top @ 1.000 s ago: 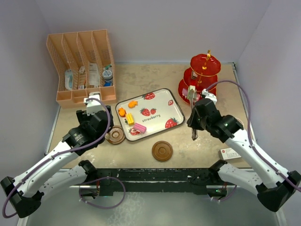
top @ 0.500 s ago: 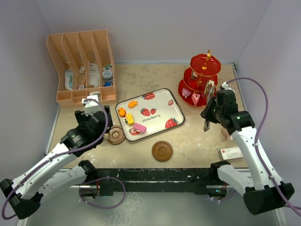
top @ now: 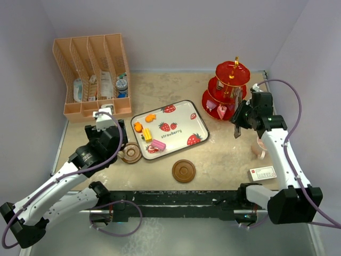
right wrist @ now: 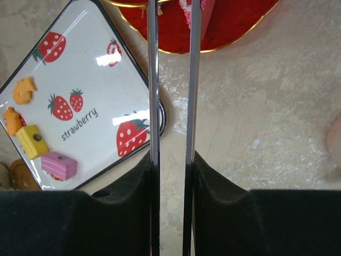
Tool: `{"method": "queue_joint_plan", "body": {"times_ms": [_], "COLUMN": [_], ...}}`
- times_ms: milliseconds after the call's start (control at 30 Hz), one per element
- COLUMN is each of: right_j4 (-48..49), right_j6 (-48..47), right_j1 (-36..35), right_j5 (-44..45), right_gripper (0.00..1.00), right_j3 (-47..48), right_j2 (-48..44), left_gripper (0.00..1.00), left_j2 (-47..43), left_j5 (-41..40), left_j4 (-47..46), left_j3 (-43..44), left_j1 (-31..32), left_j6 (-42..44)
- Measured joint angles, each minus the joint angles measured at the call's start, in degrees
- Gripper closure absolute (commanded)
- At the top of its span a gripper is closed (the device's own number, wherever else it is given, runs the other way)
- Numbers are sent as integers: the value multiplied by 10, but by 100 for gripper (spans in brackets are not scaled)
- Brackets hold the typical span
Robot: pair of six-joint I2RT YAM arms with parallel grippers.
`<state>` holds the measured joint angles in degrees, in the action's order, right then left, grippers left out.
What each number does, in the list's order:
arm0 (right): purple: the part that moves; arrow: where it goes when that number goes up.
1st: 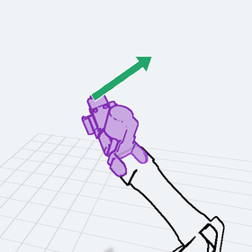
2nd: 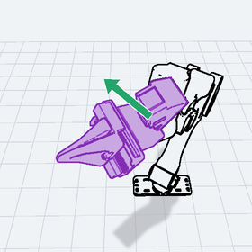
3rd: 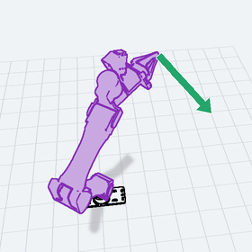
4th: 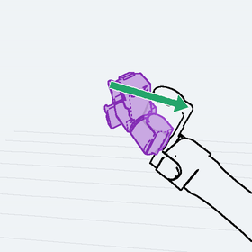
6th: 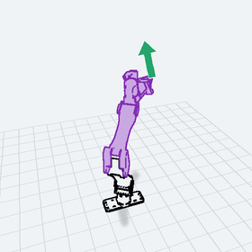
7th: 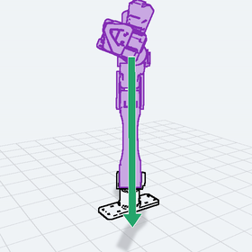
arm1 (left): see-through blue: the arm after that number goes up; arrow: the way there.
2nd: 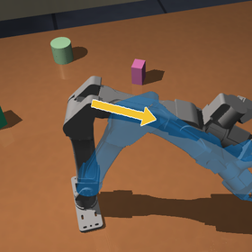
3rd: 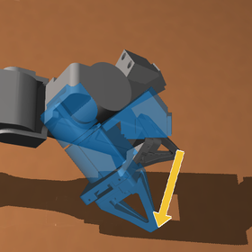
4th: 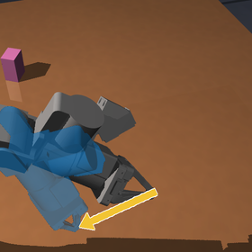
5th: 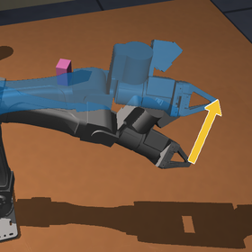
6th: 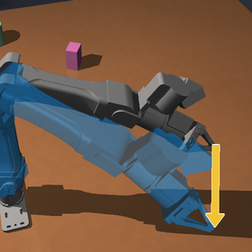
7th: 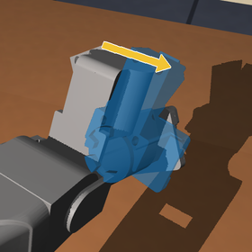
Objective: Serve the afternoon tea
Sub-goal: Place the desert on the desert table.
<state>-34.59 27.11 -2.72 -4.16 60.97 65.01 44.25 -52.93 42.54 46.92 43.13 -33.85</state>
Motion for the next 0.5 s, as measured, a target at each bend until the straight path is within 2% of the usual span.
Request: {"method": "queue_joint_plan", "body": {"times_ms": [233, 500], "right_j4": [24, 75], "right_j6": [-15, -32], "right_j1": [32, 37], "right_j5": [-21, -41], "right_gripper": [77, 77], "right_j3": [0, 2], "right_j2": [17, 62], "left_gripper": [13, 13], "left_j2": [1, 12], "left_j5": [0, 0], "left_j4": [0, 0], "left_j3": [0, 0], "left_j1": [0, 0], "left_j6": [0, 0]}}
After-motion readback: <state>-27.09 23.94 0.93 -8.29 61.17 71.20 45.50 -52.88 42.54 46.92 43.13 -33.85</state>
